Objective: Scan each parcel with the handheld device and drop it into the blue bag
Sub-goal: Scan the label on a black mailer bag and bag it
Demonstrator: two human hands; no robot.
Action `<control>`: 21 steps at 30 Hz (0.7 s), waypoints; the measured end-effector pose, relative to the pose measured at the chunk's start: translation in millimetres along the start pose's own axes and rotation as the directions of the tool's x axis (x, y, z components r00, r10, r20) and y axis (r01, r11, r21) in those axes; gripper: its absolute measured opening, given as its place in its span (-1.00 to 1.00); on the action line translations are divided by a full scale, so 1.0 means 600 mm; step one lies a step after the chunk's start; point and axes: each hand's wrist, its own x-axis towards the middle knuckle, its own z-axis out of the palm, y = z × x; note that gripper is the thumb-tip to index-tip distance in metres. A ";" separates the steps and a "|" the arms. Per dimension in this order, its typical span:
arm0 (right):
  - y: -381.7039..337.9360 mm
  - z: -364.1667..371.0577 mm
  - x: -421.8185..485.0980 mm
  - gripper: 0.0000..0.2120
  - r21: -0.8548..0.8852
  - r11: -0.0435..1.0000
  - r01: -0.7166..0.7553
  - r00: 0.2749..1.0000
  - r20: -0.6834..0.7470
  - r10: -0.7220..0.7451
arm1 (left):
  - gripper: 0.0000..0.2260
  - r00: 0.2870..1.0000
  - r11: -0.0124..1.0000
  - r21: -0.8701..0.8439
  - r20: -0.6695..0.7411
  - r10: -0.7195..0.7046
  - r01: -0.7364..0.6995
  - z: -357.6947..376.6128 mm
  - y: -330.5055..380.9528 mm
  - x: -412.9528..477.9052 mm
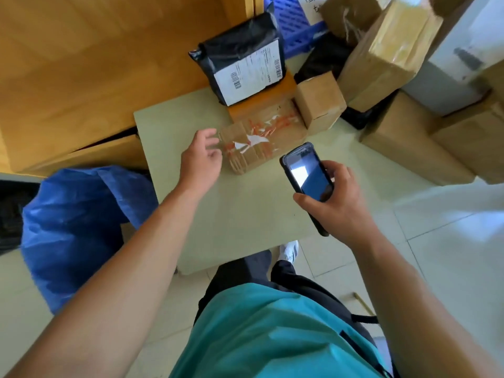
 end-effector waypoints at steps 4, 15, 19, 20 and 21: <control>-0.021 -0.011 0.020 -0.25 -0.022 1.000 -0.014 0.999 -0.050 0.012 | -0.51 0.987 0.991 0.010 -0.085 0.135 -0.135 -0.016 0.044 0.068; -0.050 -0.004 0.032 -0.26 -0.039 0.999 -0.034 0.996 -0.081 0.031 | -0.13 0.937 0.922 0.239 -0.097 0.334 -0.304 -0.039 0.097 0.228; -0.047 0.001 0.020 -0.25 -0.025 0.999 -0.048 0.997 -0.061 0.046 | -0.10 0.948 0.931 0.224 -0.072 0.311 -0.289 -0.038 0.085 0.252; -0.045 0.001 0.017 -0.25 -0.026 0.998 -0.053 0.997 -0.059 0.052 | -0.10 0.947 0.930 0.221 -0.065 0.315 -0.294 -0.035 0.085 0.253; -0.043 0.001 0.014 -0.24 -0.029 0.998 -0.056 0.997 -0.061 0.054 | -0.11 0.946 0.927 0.227 -0.059 0.318 -0.297 -0.032 0.086 0.252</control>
